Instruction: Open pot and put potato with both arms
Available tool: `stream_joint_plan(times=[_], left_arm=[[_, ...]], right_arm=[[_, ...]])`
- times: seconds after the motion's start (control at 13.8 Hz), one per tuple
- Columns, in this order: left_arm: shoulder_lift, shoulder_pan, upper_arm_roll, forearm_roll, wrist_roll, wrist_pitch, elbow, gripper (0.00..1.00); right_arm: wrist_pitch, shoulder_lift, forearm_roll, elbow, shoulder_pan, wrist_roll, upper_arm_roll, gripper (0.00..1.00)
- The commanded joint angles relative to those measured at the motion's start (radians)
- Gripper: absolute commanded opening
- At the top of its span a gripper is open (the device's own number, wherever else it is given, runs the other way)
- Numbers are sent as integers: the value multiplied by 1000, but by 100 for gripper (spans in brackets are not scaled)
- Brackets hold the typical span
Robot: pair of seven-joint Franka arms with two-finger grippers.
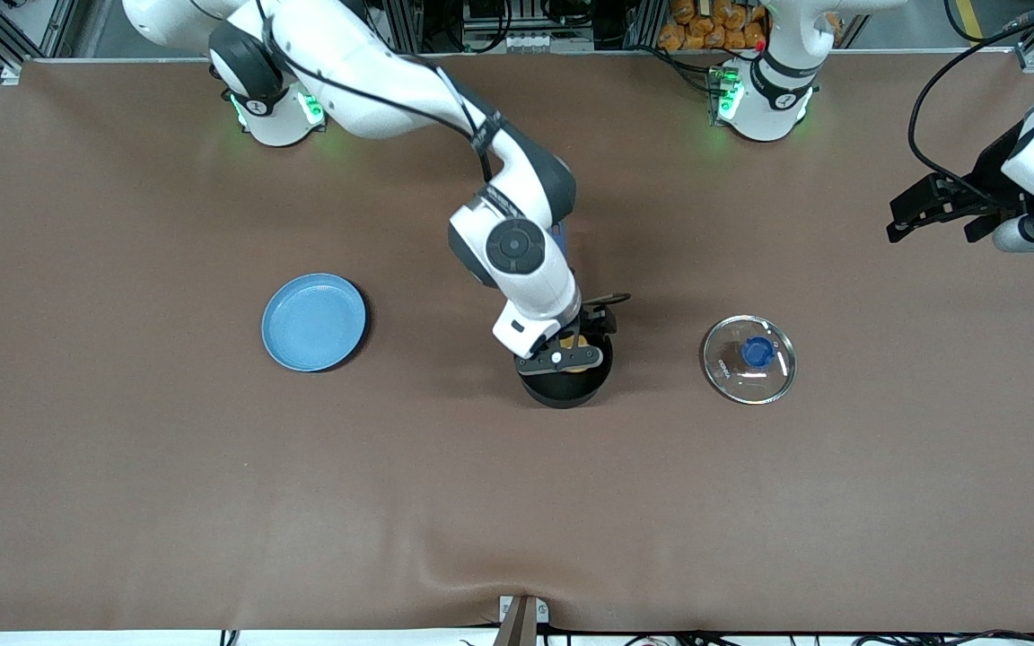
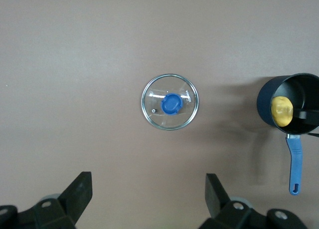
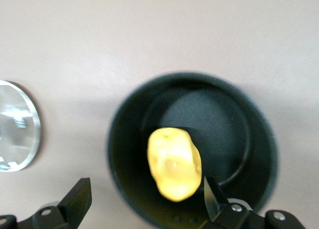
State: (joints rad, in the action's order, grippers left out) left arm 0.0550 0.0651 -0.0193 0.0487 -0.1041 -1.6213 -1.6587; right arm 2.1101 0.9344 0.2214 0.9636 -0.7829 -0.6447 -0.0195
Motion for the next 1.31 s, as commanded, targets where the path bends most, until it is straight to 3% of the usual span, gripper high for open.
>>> stream_joint_plan(times=[0.0, 0.29, 0.44, 0.65, 0.87, 0.94, 1.09, 1.24], left_arm=[[-9, 1, 2, 17, 17, 12, 17, 100], [-11, -4, 4, 17, 21, 12, 16, 100], [-15, -7, 7, 20, 20, 12, 17, 100], [-15, -7, 7, 22, 20, 11, 19, 100], [-15, -7, 9, 33, 20, 11, 19, 100], [-15, -10, 9, 34, 20, 11, 19, 100], [-15, -14, 10, 36, 20, 9, 19, 100], [-15, -16, 9, 36, 21, 9, 19, 100]], right_arm=[[-96, -74, -7, -35, 65, -13, 7, 100], [-203, -158, -17, -54, 157, -24, 1, 100], [-289, -193, -95, -54, 252, 3, 18, 100], [-401, -287, -117, -52, 405, 115, 64, 100], [-530, -374, -191, -48, 471, 140, 67, 100], [-580, -402, -185, -48, 516, 146, 87, 100], [-694, -466, -218, -14, 650, 207, 214, 100], [-740, -514, -275, 0, 700, 221, 262, 100]])
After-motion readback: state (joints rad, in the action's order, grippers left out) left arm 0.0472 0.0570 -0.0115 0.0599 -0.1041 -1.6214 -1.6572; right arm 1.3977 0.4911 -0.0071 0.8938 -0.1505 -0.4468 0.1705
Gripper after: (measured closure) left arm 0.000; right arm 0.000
